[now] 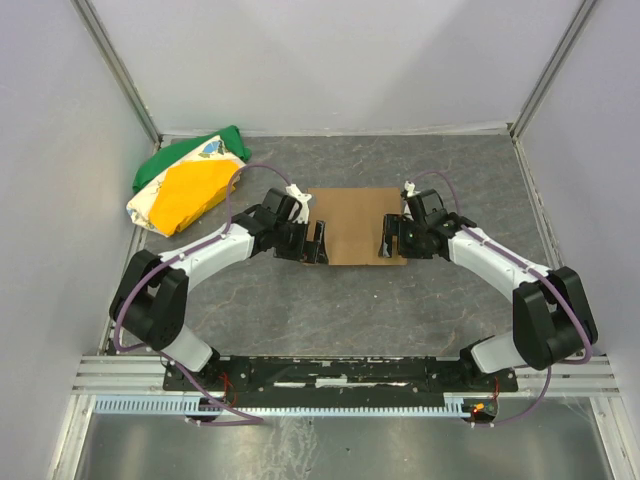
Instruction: Fold the paper box
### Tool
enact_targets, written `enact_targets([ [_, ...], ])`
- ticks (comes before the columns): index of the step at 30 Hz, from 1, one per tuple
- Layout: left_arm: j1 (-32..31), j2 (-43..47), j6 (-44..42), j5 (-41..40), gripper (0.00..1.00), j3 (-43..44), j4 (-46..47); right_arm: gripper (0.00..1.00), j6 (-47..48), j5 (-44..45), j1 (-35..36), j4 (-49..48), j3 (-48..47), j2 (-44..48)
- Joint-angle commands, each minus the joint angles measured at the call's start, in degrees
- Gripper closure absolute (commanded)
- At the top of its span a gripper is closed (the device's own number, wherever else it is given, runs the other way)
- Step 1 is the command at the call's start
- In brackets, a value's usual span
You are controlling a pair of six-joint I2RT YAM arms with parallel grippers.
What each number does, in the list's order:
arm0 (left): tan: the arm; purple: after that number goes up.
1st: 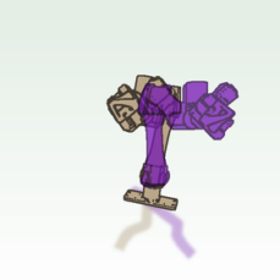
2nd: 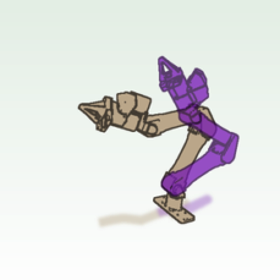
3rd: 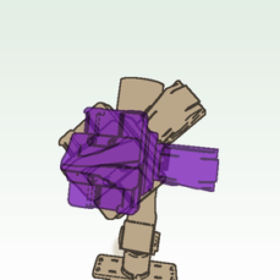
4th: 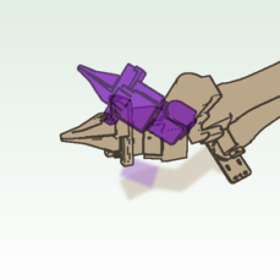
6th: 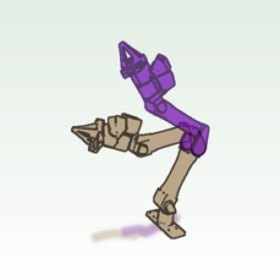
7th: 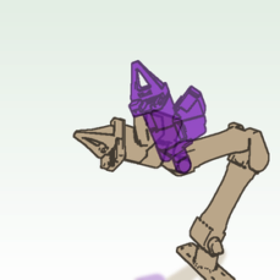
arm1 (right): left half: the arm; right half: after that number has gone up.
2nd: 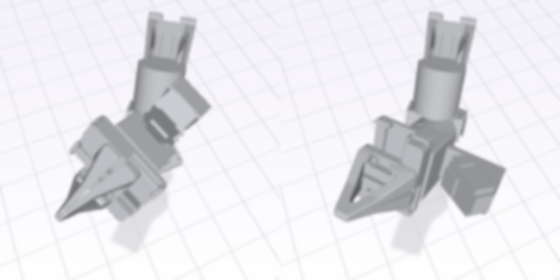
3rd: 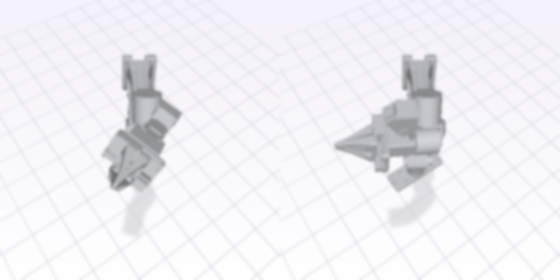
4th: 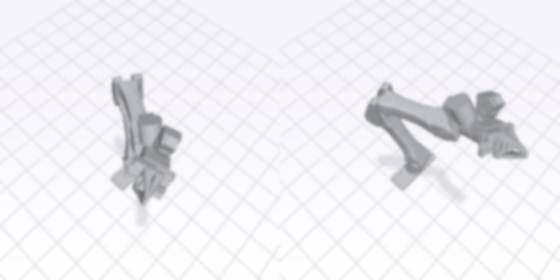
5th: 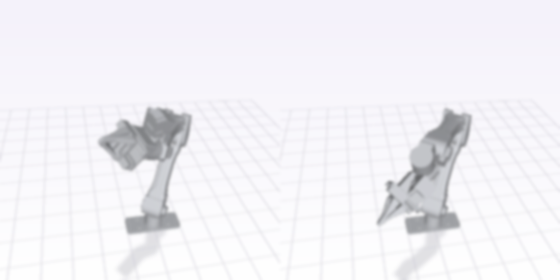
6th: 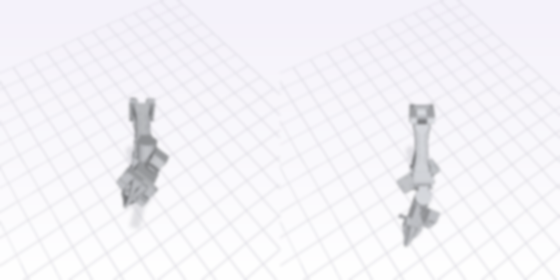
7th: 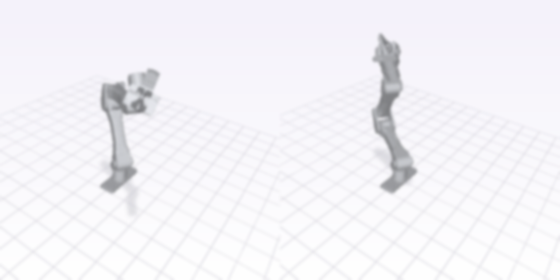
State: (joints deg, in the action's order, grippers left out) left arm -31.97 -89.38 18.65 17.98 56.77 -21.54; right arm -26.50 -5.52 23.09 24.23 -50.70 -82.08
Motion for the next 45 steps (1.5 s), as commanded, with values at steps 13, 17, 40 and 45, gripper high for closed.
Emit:
enact_targets([
  [13, -0.2, -0.1, -1.4, -2.7, 0.07, 2.5, 1.7, 0.17, 0.9, -0.3, 0.1, -0.4, -1.7, -0.6],
  [17, -0.2, -0.8, -0.7, -0.9, 0.09, 2.5, 3.2, 0.18, 0.5, -1.1, 0.3, -0.8, -1.6, -0.2],
  [40, -0.5, 1.0, -2.7, 2.8, 0.16, 4.2, -0.2, 0.29, 0.1, -2.1, 1.5, 7.3, -5.8, 2.6],
  [45, -0.5, 1.7, -4.0, 0.6, 0.16, 5.7, -3.8, 0.32, 0.1, -1.2, 1.6, 10.6, -7.5, 2.1],
])
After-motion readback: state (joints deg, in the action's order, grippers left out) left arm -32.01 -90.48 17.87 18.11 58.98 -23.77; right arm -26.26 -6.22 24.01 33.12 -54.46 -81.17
